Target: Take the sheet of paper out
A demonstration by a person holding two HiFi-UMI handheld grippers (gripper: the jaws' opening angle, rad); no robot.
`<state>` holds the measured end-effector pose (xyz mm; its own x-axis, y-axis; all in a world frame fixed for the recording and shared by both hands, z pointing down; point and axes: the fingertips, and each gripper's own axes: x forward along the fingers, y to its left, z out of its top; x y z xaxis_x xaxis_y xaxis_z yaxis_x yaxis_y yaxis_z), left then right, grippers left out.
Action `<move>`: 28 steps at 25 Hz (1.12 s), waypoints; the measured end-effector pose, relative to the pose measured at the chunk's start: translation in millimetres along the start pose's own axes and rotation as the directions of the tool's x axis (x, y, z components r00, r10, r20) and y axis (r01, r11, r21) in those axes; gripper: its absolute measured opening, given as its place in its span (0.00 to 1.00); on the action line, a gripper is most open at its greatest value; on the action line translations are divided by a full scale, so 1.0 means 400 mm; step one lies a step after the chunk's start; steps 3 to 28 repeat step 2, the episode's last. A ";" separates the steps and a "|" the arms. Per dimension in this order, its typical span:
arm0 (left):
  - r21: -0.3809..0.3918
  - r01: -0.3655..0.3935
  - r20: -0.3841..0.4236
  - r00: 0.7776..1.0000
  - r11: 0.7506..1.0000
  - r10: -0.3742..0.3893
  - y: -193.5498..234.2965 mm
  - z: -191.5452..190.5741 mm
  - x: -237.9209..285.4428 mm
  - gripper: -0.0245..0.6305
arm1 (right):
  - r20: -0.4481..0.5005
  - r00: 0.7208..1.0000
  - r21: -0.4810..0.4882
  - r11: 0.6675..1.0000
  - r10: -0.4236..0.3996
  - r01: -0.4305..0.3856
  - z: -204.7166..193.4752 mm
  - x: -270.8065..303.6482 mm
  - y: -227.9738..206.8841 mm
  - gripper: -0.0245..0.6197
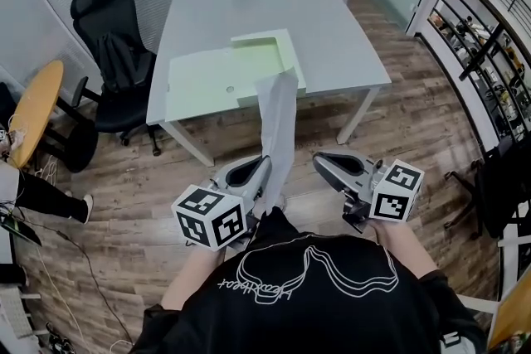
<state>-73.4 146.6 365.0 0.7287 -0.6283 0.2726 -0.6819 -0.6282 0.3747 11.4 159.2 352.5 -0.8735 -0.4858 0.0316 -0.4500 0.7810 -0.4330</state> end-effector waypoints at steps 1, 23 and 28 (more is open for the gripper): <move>0.000 0.001 -0.001 1.000 1.000 -0.001 -0.002 -0.002 -0.001 0.06 | 0.000 1.000 0.004 1.000 -0.001 0.001 -0.004 -0.003 0.001 0.05; 0.000 0.001 -0.002 1.000 1.000 -0.001 -0.004 -0.004 -0.003 0.06 | 0.001 1.000 0.008 1.000 -0.003 0.003 -0.007 -0.007 0.003 0.05; 0.000 0.001 -0.002 1.000 1.000 -0.001 -0.004 -0.004 -0.003 0.06 | 0.001 1.000 0.008 1.000 -0.003 0.003 -0.007 -0.007 0.003 0.05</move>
